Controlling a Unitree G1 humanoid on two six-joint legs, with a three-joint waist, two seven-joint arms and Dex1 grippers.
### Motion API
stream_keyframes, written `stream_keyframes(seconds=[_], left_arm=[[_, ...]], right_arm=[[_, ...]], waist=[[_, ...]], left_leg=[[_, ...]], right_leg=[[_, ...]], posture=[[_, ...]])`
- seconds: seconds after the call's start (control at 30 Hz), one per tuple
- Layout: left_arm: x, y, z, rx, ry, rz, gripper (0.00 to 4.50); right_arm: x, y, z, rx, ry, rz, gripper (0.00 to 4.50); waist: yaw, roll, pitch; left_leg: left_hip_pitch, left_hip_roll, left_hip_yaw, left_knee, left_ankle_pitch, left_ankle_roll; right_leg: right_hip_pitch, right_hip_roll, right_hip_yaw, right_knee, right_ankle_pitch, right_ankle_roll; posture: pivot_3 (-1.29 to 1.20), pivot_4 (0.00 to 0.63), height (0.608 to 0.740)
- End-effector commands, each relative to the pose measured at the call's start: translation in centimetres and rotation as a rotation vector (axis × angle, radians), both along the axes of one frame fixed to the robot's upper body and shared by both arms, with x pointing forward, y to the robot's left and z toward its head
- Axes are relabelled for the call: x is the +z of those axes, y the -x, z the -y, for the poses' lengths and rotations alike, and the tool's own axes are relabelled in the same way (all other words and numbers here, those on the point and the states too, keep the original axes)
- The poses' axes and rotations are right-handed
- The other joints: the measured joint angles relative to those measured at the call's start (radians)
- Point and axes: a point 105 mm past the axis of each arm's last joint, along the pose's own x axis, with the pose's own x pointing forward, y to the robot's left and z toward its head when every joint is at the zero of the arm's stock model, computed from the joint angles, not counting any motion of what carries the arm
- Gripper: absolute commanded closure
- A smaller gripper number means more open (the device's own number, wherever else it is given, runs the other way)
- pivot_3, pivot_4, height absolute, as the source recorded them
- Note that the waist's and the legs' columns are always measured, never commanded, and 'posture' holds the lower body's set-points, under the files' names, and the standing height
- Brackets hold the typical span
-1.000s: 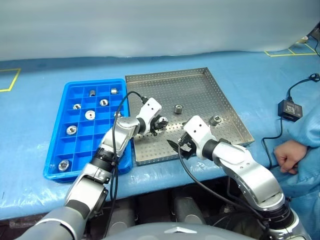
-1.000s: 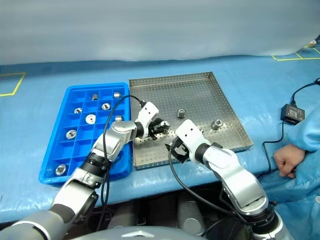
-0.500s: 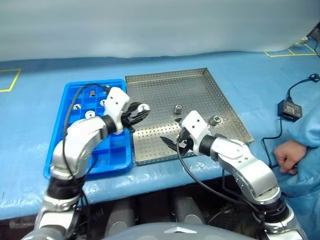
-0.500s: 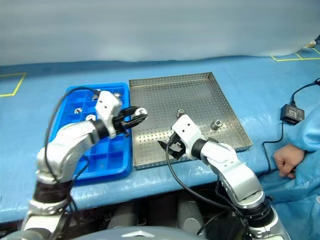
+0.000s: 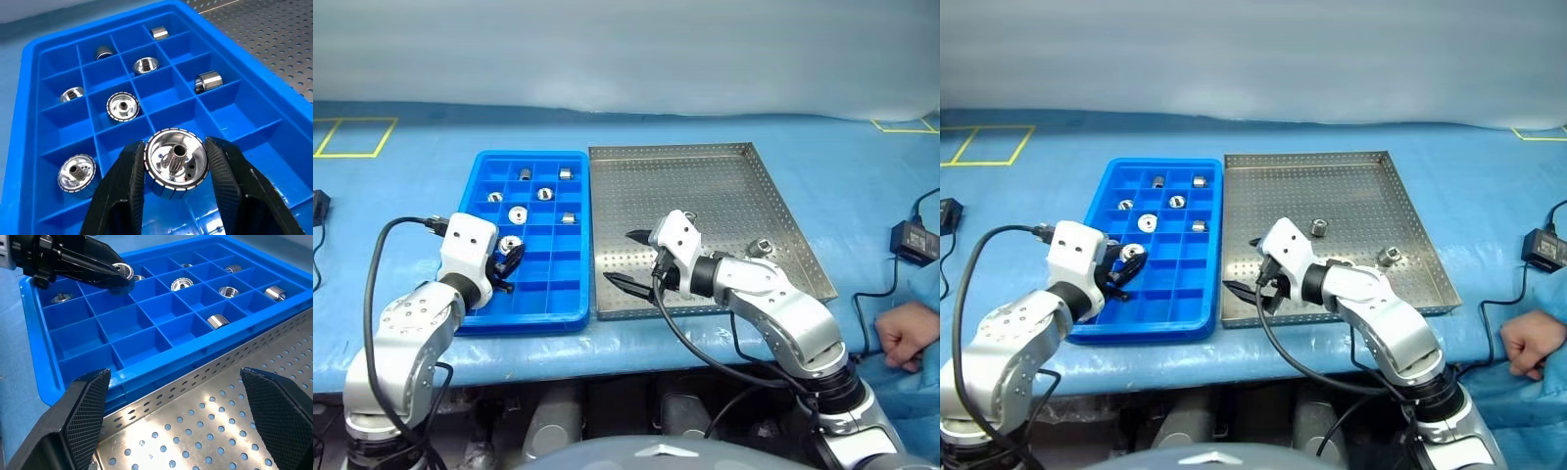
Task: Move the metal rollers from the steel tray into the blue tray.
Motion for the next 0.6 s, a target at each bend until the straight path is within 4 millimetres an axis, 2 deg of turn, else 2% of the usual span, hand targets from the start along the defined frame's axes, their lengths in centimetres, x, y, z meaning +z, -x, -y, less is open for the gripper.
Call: stream_keyframes(seconds=[0.03,0.07,0.2,0.3,0.43,0.53,0.6], left_arm=[[-0.3,-0.3,-1.0,0.076,0.004,0.001,2.82],[-0.4,-0.4,-1.1,0.084,0.013,-0.002,2.82],[-0.9,-0.7,-1.0,0.077,0.018,-0.018,1.54],[0.1,-1.2,0.0,0.043,0.04,0.027,0.53],[2.4,-1.8,2.3,-0.076,0.123,0.147,0.53],[3.8,-1.8,5.3,-0.246,0.199,0.209,0.53],[3.9,-1.7,7.5,-0.37,0.211,0.209,0.53]], right_arm=[[1.2,0.0,0.1,-0.003,-0.004,0.056,0.0],[1.3,-0.1,0.1,-0.007,-0.003,0.057,0.0],[1.5,-0.2,0.4,-0.025,-0.003,0.065,0.0],[1.5,-0.4,0.6,-0.048,-0.001,0.072,0.0],[1.2,-1.2,1.2,-0.129,0.014,0.068,0.0],[0.7,-2.7,2.3,-0.252,0.041,0.053,0.0],[0.0,-3.9,3.2,-0.362,0.056,0.03,0.0]], waist=[[0.0,0.0,0.0],[0.0,0.0,0.0],[-0.001,0.0,0.0],[-0.002,0.0,0.0],[-0.003,0.0,0.0],[-0.006,0.0,0.0],[-0.007,0.0,0.0]], left_leg=[[0.0,0.0,0.0,0.0,0.0,0.0],[0.0,0.0,0.0,0.0,0.0,0.0],[0.0,0.0,0.0,0.0,0.0,0.0],[-0.001,0.0,0.0,0.0,0.0,0.0],[-0.001,0.0,0.0,0.0,0.0,0.0],[-0.001,0.0,0.001,-0.001,0.0,0.0],[-0.001,0.0,0.001,-0.001,0.0,0.0]], right_leg=[[0.0,0.0,0.0,0.0,0.0,0.0],[0.0,0.0,0.0,0.0,0.0,0.0],[0.0,0.0,0.0,0.0,0.0,0.0],[-0.001,0.0,0.0,0.0,0.0,0.0],[-0.001,-0.001,0.0,-0.001,0.0,0.0],[-0.001,-0.002,0.0,-0.001,0.0,-0.001],[-0.001,-0.002,0.0,-0.001,0.001,-0.002]], posture=[[0.05,0.15,0.74],[0.05,0.15,0.74],[0.04,0.15,0.74],[0.03,0.15,0.74],[0.01,0.15,0.74],[0.0,0.15,0.74],[-0.03,0.15,0.74]])
